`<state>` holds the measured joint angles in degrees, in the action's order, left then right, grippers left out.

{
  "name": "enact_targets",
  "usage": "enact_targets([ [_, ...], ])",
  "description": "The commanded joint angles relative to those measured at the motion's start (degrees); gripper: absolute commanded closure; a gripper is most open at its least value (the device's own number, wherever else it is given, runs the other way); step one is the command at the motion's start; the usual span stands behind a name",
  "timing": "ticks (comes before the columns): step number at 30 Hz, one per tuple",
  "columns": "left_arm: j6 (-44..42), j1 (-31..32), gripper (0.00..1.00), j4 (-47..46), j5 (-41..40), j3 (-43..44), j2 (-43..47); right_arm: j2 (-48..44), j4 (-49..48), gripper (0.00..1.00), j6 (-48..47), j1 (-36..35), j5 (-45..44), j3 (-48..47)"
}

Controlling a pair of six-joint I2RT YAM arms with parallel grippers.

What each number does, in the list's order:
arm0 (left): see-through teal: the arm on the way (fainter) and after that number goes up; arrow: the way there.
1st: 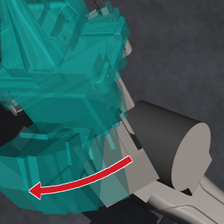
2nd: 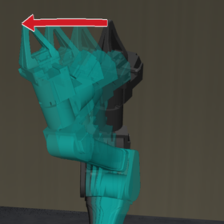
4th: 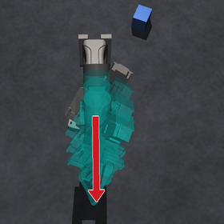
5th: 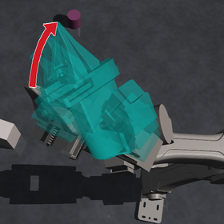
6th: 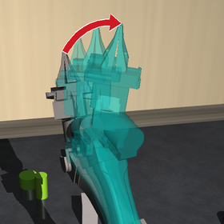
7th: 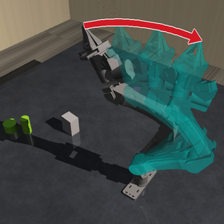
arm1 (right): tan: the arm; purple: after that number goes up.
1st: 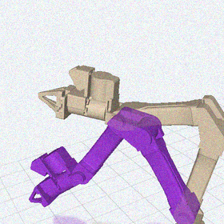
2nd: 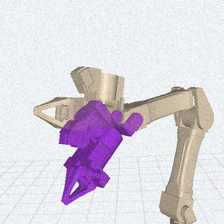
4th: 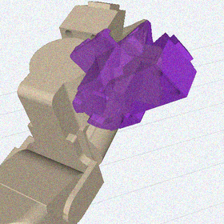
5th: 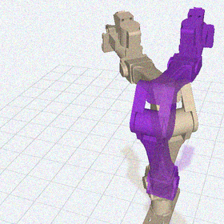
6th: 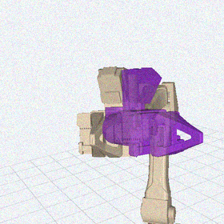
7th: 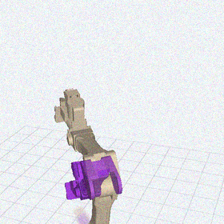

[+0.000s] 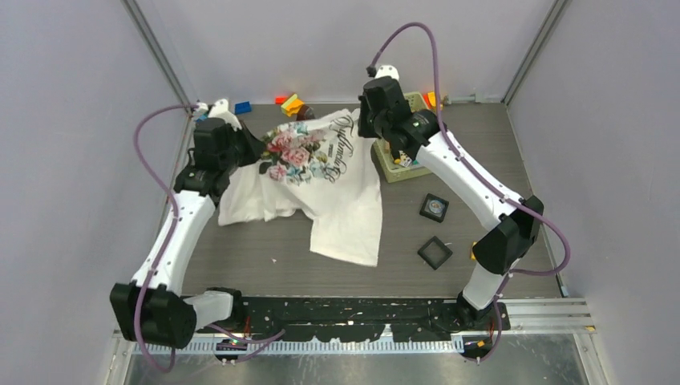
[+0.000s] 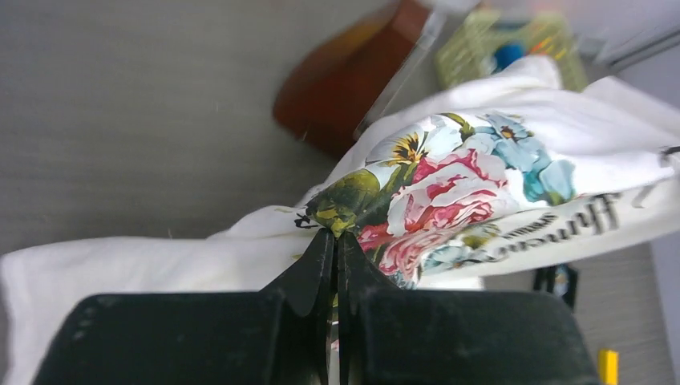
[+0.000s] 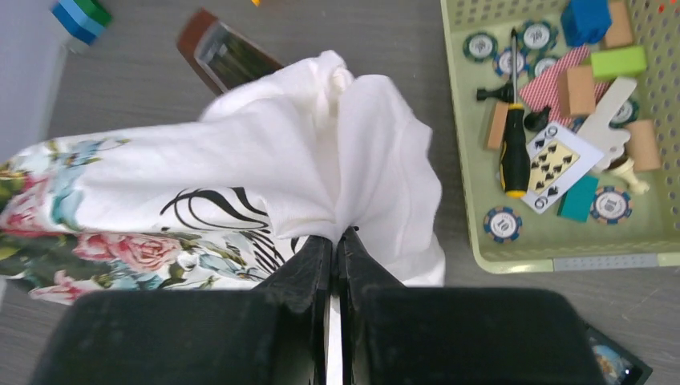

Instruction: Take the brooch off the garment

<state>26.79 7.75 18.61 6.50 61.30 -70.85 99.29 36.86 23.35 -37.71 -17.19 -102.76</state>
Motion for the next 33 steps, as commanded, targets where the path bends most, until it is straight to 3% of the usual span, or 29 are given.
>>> enact_targets([
  [1, -2.64, -0.37, 1.00, 6.91, -2.70, 7.90, 6.31, -4.20, 2.09, 0.99, -2.06, 0.00, -1.42, -8.71],
  [4, -4.26, -0.37, 1.00, 10.45, -2.96, 9.44, 8.03, -5.75, 3.29, 0.99, -1.31, -0.02, 0.99, -9.24],
  [9, -4.10, -0.37, 1.00, 8.39, -2.27, 3.97, 9.31, -9.75, 0.19, 0.99, 1.51, -0.06, 3.28, -0.76],
  [14, -1.97, -0.43, 0.97, 4.15, 0.63, 4.58, -0.93, -6.15, 4.02, 0.95, 2.52, 2.95, 0.75, -4.76],
  [15, -1.08, -0.41, 0.80, 4.26, 1.16, 6.09, -3.44, -2.72, 5.51, 0.68, 3.35, 4.03, 1.45, -8.56],
  [16, -0.35, -0.45, 0.58, 5.39, 1.69, 8.10, -5.57, -0.95, 9.57, 0.47, 4.66, 6.20, 2.45, -10.86],
  [17, 0.24, -0.45, 0.38, 7.15, 1.82, 10.05, -6.82, 1.65, 11.84, 0.18, 5.42, 7.15, 1.57, -14.94],
  [19, 0.44, -0.45, 0.13, 8.76, 0.29, 11.15, -6.11, 1.64, 15.93, 0.03, 6.36, 8.54, -2.34, -16.50],
  [20, -0.22, -0.45, 0.04, 7.91, -1.56, 9.97, -4.57, 0.48, 14.39, 0.02, 5.67, 8.89, -3.52, -12.84],
  [21, -0.81, -0.45, 0.01, 7.20, -4.26, 8.06, -2.34, -3.00, 12.54, 0.01, 5.35, 9.15, -5.50, -9.71],
  [24, -3.68, -0.71, 0.00, 6.43, -12.96, 0.99, 4.27, -12.24, -0.58, 0.00, 5.00, 13.54, -3.25, 9.45],
  [28, -4.89, -1.16, 0.00, 0.51, -17.08, -11.34, 12.90, -30.04, -19.47, 0.00, 4.12, 21.57, 5.69, 34.77],
  [33, -8.00, -1.15, 0.00, -11.35, -22.52, -27.40, 22.18, -41.53, -34.02, 0.00, -4.50, 23.29, 2.04, 55.37],
])
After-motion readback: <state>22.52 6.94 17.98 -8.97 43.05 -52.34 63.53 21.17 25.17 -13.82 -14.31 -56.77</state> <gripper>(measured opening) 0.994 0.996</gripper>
